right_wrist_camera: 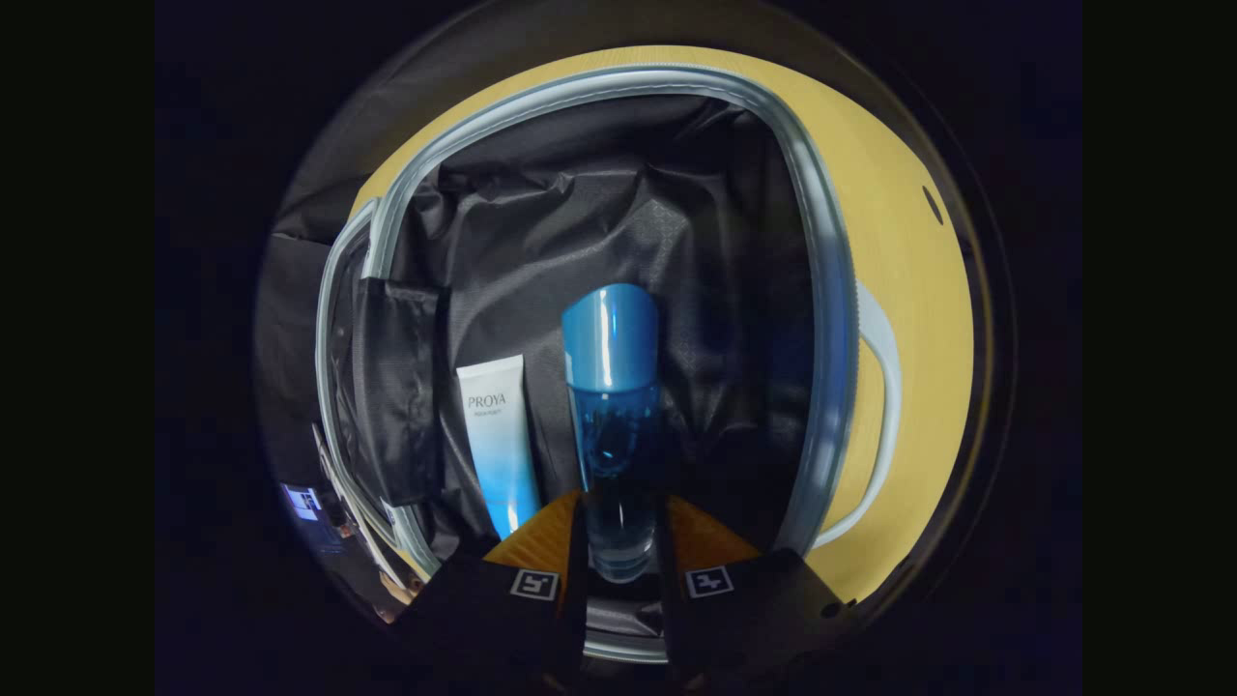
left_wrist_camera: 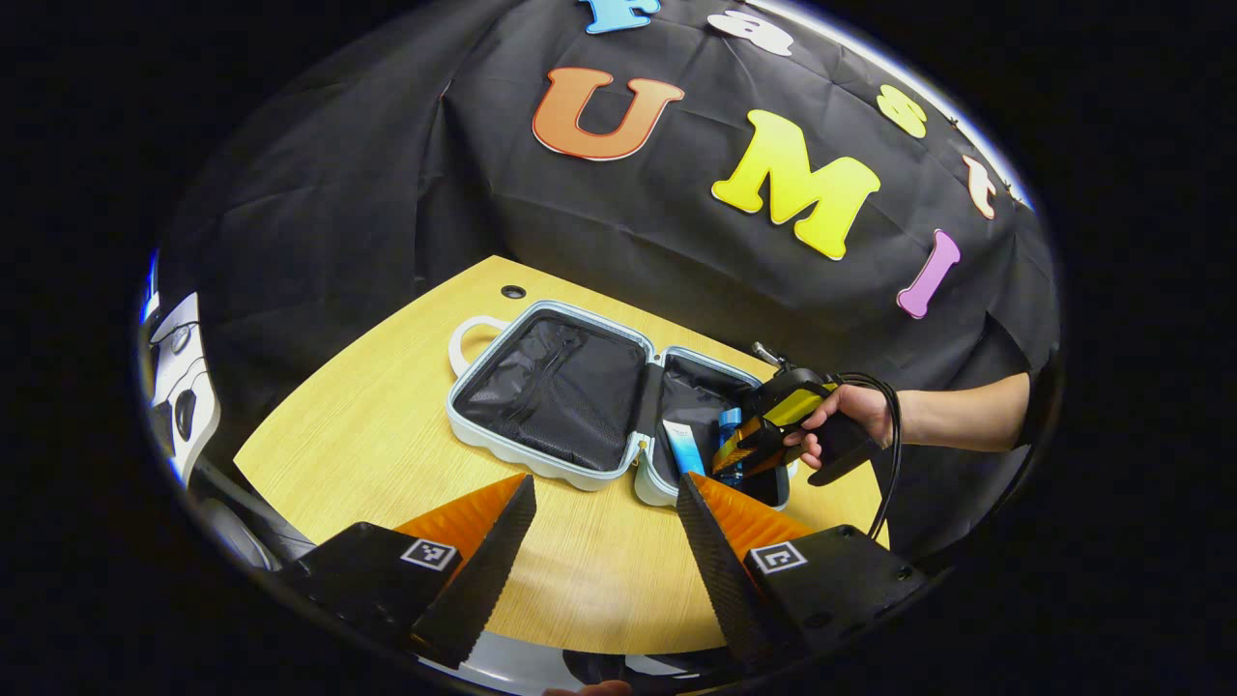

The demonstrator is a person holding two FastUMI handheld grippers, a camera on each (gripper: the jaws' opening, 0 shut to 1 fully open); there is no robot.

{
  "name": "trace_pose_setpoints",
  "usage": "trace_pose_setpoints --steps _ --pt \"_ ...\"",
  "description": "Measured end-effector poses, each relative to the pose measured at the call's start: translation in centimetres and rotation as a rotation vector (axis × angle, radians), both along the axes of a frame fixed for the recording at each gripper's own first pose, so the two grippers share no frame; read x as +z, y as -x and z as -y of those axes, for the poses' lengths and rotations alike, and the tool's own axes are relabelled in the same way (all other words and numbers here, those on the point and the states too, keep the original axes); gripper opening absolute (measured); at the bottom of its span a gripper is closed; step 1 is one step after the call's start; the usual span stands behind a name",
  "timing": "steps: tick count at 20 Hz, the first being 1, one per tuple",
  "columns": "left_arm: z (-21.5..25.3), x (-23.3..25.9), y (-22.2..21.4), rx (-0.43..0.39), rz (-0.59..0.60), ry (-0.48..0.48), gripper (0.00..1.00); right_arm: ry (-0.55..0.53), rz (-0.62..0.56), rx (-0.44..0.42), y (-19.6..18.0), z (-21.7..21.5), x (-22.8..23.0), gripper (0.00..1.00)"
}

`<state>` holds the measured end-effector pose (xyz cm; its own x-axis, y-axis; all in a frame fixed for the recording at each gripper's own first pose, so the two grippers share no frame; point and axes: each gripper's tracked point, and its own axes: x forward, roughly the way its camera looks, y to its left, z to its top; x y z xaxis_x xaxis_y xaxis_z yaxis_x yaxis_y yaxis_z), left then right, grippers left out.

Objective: First open the suitcase, pack the skin care products into it, and then close the suitcase.

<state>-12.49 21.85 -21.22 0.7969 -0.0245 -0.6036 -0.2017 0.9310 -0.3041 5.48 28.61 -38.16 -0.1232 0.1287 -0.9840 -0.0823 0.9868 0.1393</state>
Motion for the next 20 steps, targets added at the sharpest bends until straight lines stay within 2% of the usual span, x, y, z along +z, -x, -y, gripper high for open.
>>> trace_pose_setpoints --steps 6,9,10,11,12,13,14,15,18,19,20 --pt "-2.1 -0.4 -1.6 0.015 -0.007 -0.013 0.94 -0.028 0.000 -0.064 1.0 0.5 1.1 0.39" --pt "-6.0 -1.4 -3.0 0.075 -0.023 -0.046 0.94 -0.060 0.037 -0.091 2.1 1.5 3.9 0.44" --pt "-7.5 -1.8 -3.7 0.079 -0.024 -0.050 0.95 -0.079 0.060 -0.084 2.5 1.8 5.2 0.42" --pt "-9.4 -2.4 -4.8 0.086 -0.021 -0.063 0.95 -0.107 0.091 -0.066 3.0 2.0 6.9 0.45" --pt "-11.5 -3.2 -6.2 0.095 -0.018 -0.066 0.94 -0.138 0.141 -0.032 3.2 2.4 8.2 0.50" --pt "-13.6 -3.8 -7.5 0.111 -0.020 -0.060 0.94 -0.152 0.214 -0.001 3.1 3.0 9.8 0.60" --pt "-15.4 -4.5 -8.8 0.123 -0.018 -0.045 0.94 -0.161 0.298 0.024 2.7 4.0 11.1 0.55" --pt "-17.1 -5.3 -10.1 0.130 -0.021 -0.028 0.95 -0.170 0.386 0.053 2.4 5.0 12.6 0.62" --pt "-20.8 -8.5 -13.7 0.120 -0.057 0.018 0.95 -0.116 0.675 0.156 0.8 9.0 16.7 0.59" --pt "-21.8 -9.9 -14.8 0.126 -0.095 0.024 0.95 -0.079 0.760 0.193 0.4 10.6 18.2 0.65" --pt "-22.5 -11.4 -15.7 0.134 -0.129 0.033 0.94 -0.062 0.810 0.203 0.5 11.6 19.4 0.66"
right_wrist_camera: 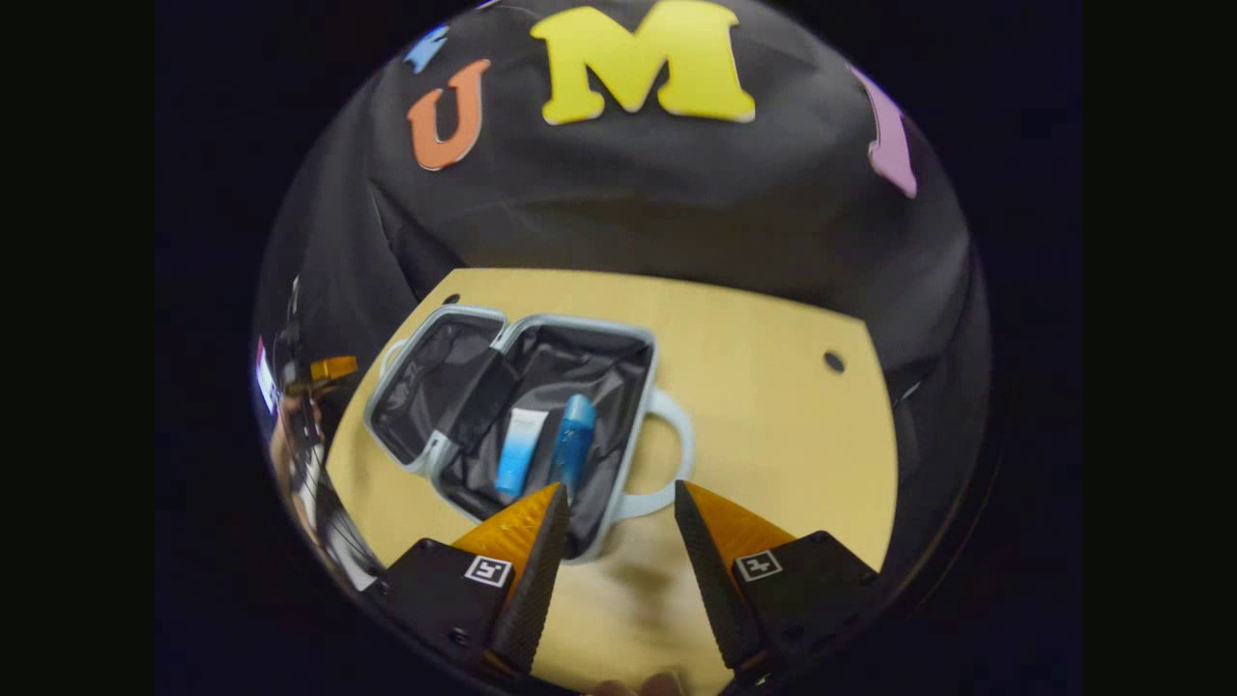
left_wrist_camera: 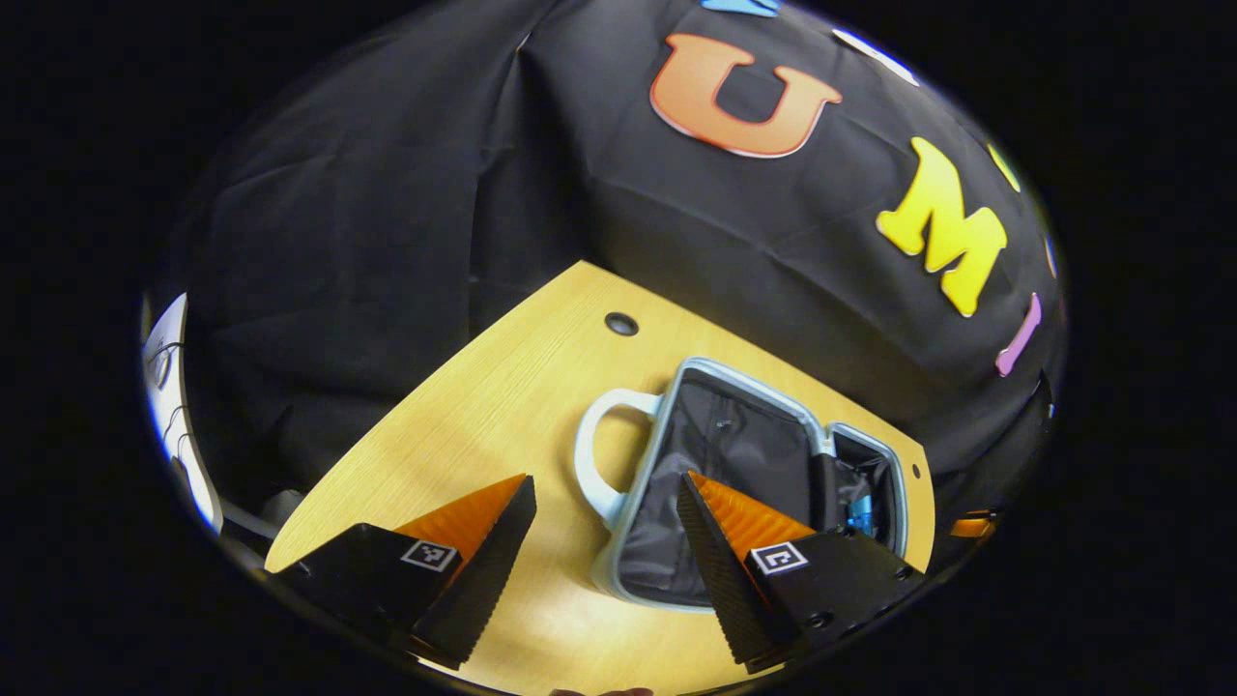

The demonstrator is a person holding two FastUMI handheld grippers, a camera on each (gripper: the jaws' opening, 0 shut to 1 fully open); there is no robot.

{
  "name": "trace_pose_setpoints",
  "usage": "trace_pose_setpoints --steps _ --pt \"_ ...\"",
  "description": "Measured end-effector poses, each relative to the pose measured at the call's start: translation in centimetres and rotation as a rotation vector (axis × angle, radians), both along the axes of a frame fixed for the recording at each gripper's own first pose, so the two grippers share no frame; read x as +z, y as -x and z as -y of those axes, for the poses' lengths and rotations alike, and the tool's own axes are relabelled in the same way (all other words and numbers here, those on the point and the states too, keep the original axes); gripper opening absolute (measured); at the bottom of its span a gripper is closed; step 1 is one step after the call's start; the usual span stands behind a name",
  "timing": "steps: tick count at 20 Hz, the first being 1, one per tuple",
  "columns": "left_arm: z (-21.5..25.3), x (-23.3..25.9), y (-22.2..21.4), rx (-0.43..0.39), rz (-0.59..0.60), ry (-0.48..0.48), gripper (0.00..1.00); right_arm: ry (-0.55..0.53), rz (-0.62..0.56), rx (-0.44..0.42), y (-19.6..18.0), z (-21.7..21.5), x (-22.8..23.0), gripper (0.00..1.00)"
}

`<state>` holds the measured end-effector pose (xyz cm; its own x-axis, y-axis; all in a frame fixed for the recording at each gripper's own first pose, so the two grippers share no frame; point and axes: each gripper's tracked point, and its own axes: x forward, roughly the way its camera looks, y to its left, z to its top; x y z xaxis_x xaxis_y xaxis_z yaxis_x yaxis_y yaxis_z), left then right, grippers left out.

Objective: First open the suitcase, pack the skin care products into it, and then close the suitcase.

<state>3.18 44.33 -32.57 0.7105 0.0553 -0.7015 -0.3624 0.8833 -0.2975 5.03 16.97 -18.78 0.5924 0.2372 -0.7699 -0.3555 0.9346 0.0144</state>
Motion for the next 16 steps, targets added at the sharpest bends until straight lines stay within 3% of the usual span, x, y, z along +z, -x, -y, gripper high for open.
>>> trace_pose_setpoints --steps 3,10,12,15,16 --pt "-1.3 -3.6 -2.6 0.021 -0.076 0.034 0.95 -0.018 0.068 -0.038 1.8 2.7 2.3 0.66" --pt "-2.5 -9.6 -5.9 0.029 -0.198 -0.014 0.89 0.059 0.165 -0.102 4.8 9.2 4.4 0.66" --pt "-1.8 -9.2 -6.9 0.034 -0.169 0.028 0.75 0.060 0.176 -0.136 5.0 10.3 4.9 0.66" --pt "-1.0 -9.1 -7.0 0.040 -0.188 0.009 0.28 0.041 0.186 -0.177 4.8 11.2 5.4 0.65" --pt "-1.1 -9.0 -7.1 0.032 -0.191 -0.024 0.22 0.026 0.190 -0.186 4.8 11.3 5.6 0.65"
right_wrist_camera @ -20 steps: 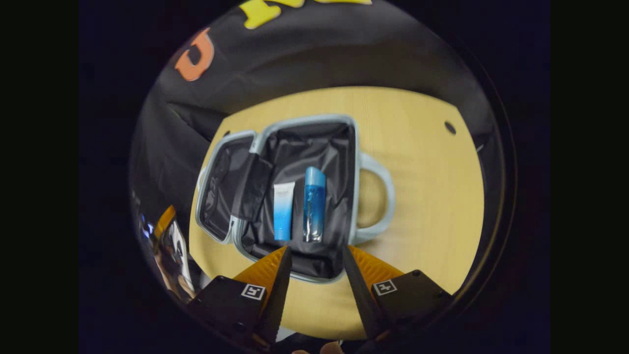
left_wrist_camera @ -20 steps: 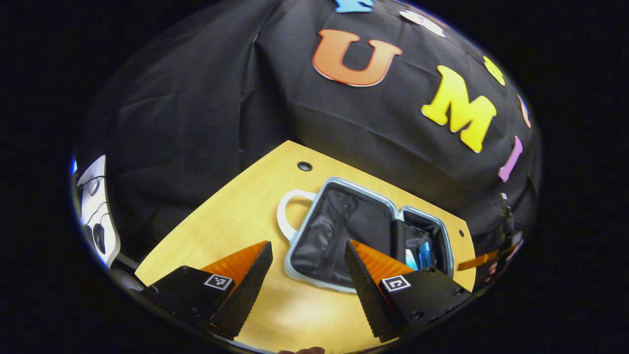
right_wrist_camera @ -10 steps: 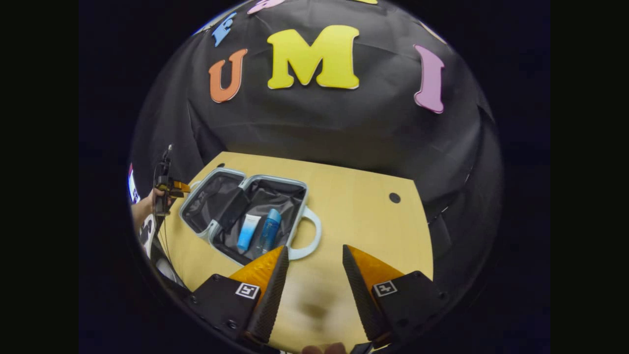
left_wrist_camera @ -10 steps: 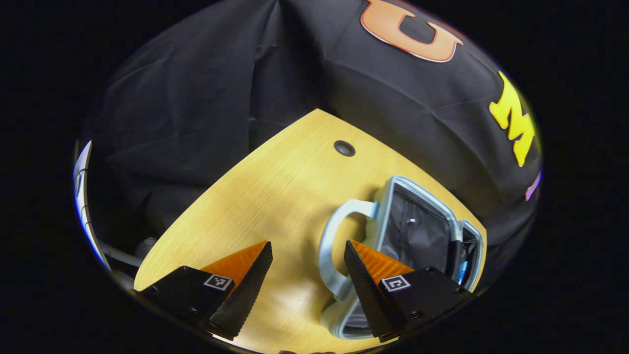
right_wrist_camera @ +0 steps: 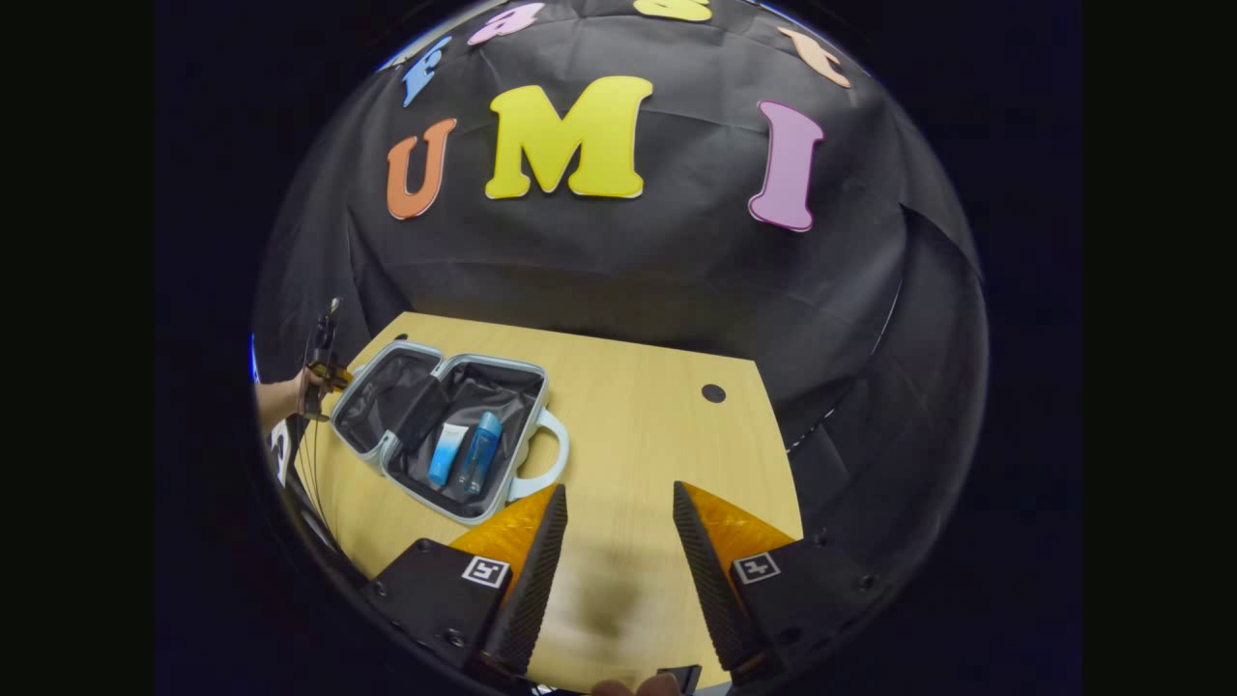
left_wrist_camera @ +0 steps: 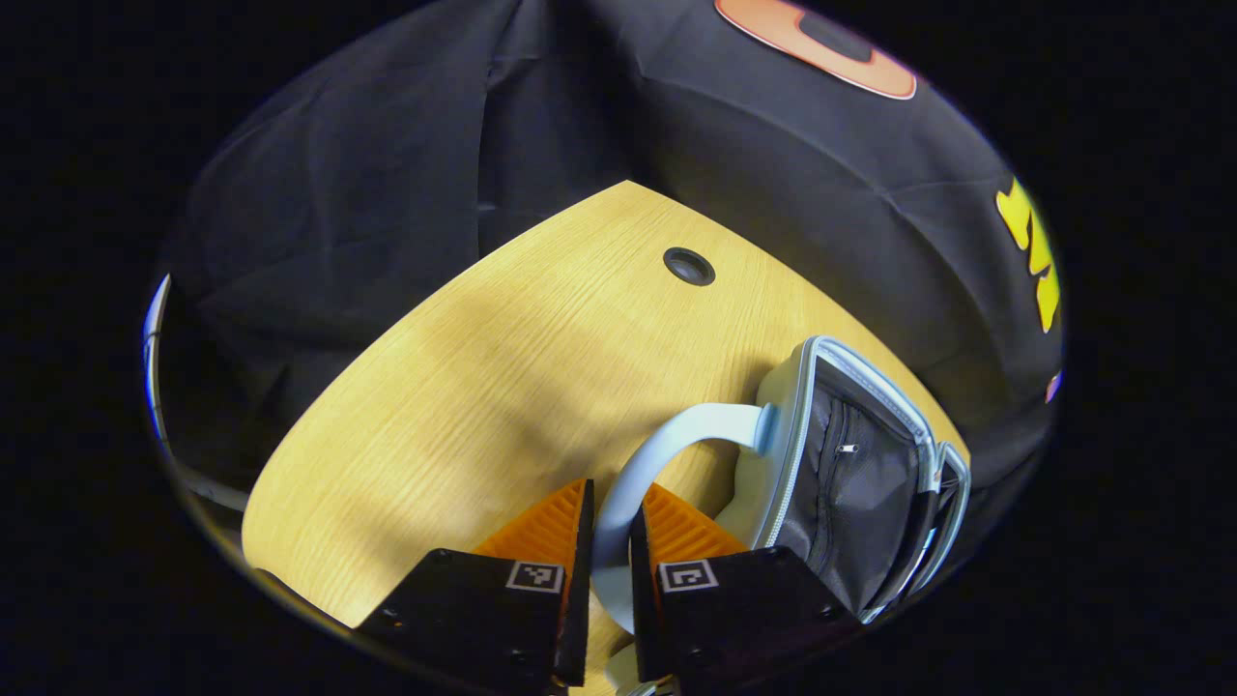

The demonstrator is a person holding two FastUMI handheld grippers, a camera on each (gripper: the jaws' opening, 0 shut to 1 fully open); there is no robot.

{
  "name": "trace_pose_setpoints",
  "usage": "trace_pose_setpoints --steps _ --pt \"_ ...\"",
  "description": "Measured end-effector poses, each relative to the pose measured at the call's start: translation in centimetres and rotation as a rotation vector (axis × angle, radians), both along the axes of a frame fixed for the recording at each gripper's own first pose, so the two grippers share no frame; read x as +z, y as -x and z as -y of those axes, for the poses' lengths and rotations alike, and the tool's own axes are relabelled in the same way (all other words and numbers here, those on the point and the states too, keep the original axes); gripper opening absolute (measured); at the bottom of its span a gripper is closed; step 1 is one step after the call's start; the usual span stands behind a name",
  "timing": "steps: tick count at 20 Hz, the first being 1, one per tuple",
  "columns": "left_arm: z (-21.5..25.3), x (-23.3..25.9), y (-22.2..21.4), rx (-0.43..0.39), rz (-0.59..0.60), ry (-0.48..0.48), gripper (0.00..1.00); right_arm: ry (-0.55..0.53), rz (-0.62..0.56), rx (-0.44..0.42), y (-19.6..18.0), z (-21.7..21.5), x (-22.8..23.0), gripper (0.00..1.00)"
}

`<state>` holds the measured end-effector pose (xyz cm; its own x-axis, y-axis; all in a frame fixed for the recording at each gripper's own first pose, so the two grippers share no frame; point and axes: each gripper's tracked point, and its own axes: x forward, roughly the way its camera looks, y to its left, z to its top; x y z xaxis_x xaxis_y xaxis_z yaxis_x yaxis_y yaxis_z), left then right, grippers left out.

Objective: First open the suitcase, pack the skin care products into it, and then close the suitcase.

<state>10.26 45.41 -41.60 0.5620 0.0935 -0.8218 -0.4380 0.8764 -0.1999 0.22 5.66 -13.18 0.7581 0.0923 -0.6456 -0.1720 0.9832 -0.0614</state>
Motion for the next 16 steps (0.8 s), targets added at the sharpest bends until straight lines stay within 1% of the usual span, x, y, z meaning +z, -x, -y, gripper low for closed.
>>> trace_pose_setpoints --steps 1,2,3,4,6,7,8,9,12,14,16 --pt "0.1 0.6 -0.2 -0.006 0.006 -0.027 0.19 -0.006 0.009 -0.004 0.0 0.2 0.2 0.66" --pt "0.2 1.2 -0.4 -0.012 0.012 -0.054 0.18 -0.009 0.023 -0.004 0.0 0.3 0.4 0.64" --pt "0.0 2.1 -0.3 -0.013 0.013 -0.089 0.15 -0.005 0.041 0.002 0.0 0.4 0.6 0.66" --pt "-0.2 3.1 -0.3 -0.010 0.021 -0.124 0.14 0.009 0.061 0.012 0.0 0.4 0.7 0.66" --pt "-0.1 6.2 -0.3 -0.008 0.047 -0.179 0.11 0.021 0.111 0.034 0.2 0.1 1.3 0.66" --pt "0.2 7.9 -0.3 -0.010 0.061 -0.197 0.10 0.008 0.128 0.045 0.5 -0.3 1.5 0.66" --pt "0.9 9.8 -0.2 -0.013 0.079 -0.206 0.05 -0.004 0.134 0.056 0.9 -0.6 1.4 0.66" --pt "1.4 11.8 -0.1 -0.016 0.098 -0.215 0.08 -0.019 0.138 0.064 1.2 -0.9 1.4 0.65" --pt "5.0 18.1 -0.1 -0.059 0.153 -0.223 0.07 -0.063 0.154 0.072 1.7 -0.3 2.0 0.66" --pt "8.7 22.0 0.0 -0.102 0.200 -0.216 0.07 -0.095 0.169 0.050 1.9 1.1 2.5 0.65" --pt "13.5 25.7 -0.2 -0.155 0.254 -0.206 0.06 -0.124 0.195 0.015 1.7 2.6 3.3 0.66"
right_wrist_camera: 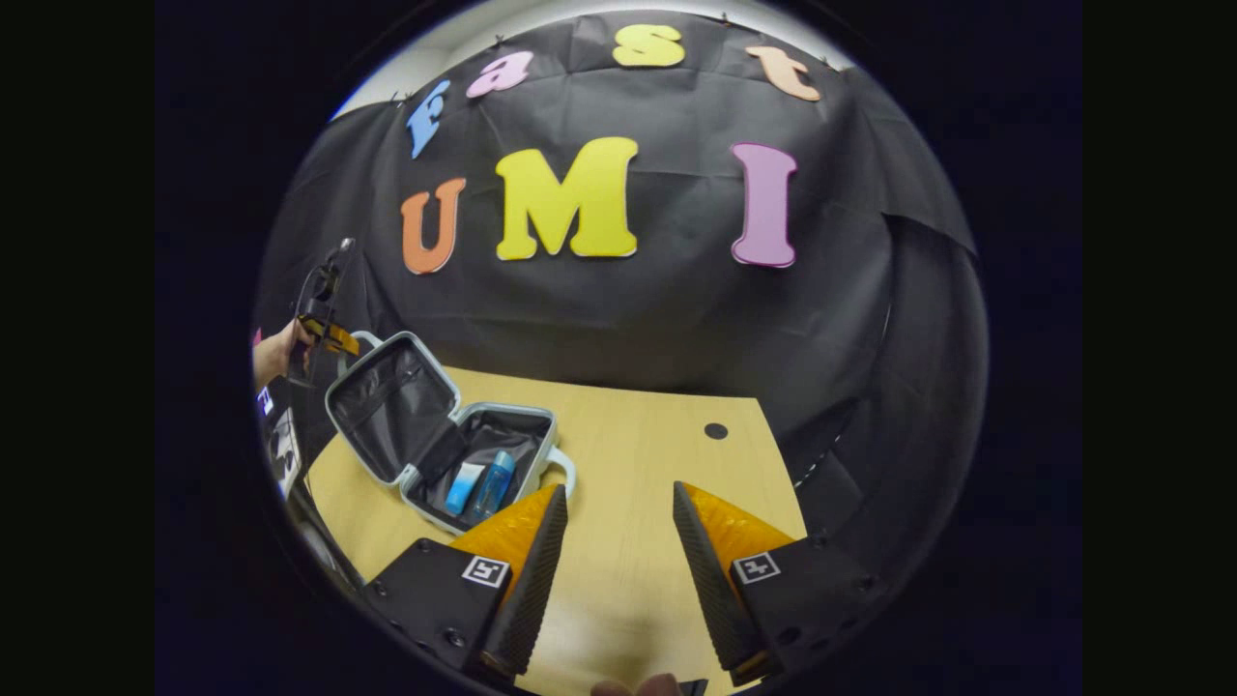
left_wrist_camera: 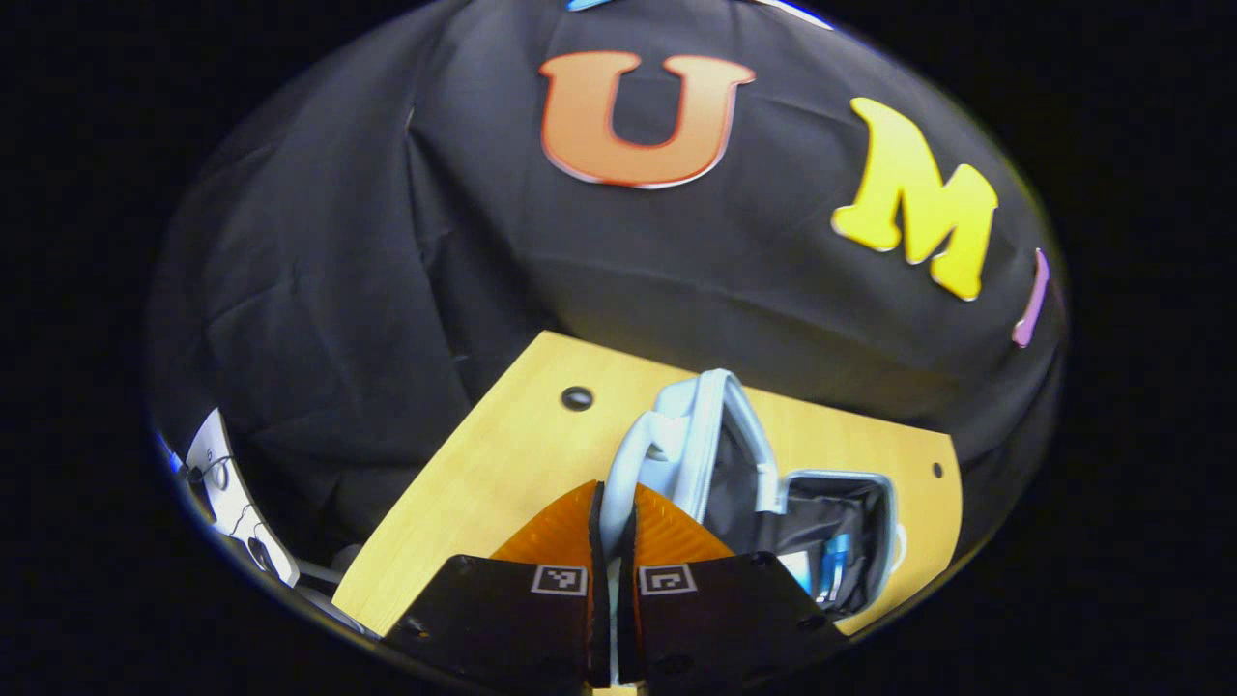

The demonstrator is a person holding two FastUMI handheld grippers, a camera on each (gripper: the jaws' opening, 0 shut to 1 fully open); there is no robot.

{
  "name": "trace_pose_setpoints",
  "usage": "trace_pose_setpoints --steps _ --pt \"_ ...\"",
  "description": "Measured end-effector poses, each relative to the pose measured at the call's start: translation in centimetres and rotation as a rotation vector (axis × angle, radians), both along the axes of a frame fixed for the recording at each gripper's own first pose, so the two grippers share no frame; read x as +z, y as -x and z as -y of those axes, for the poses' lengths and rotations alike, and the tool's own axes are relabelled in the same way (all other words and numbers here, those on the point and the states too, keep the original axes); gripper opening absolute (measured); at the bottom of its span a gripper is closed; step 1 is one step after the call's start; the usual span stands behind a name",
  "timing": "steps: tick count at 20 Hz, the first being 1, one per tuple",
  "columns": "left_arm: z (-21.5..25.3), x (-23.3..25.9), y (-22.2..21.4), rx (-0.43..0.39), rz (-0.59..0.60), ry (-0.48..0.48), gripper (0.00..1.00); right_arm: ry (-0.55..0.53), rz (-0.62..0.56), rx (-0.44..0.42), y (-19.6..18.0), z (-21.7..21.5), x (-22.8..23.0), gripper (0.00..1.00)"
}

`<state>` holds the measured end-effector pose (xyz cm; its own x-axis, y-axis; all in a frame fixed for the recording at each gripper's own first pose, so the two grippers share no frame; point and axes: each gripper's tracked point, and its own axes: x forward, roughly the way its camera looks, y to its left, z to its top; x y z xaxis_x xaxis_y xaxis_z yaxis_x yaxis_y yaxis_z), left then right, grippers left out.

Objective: First open the suitcase, pack the skin care products into it, and then close the suitcase.

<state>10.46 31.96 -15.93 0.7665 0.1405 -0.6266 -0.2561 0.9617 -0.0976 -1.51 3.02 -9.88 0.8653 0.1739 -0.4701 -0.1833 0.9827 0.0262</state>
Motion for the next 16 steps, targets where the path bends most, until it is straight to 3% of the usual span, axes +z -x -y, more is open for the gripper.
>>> trace_pose_setpoints --steps 4,7,10,16 --pt "10.9 4.4 -0.2 -0.124 0.079 0.010 0.03 -0.003 0.080 -0.051 -0.1 3.7 2.0 0.66" --pt "18.4 5.3 -0.5 -0.181 0.132 0.072 0.03 0.009 0.113 -0.087 0.2 6.6 3.0 0.66" --pt "24.6 3.7 -0.8 -0.234 0.156 0.060 0.04 0.026 0.107 -0.132 0.6 9.4 3.0 0.66" --pt "35.0 -1.8 -1.1 -0.305 0.139 0.136 0.03 0.089 0.082 -0.220 2.4 14.7 2.8 0.66"
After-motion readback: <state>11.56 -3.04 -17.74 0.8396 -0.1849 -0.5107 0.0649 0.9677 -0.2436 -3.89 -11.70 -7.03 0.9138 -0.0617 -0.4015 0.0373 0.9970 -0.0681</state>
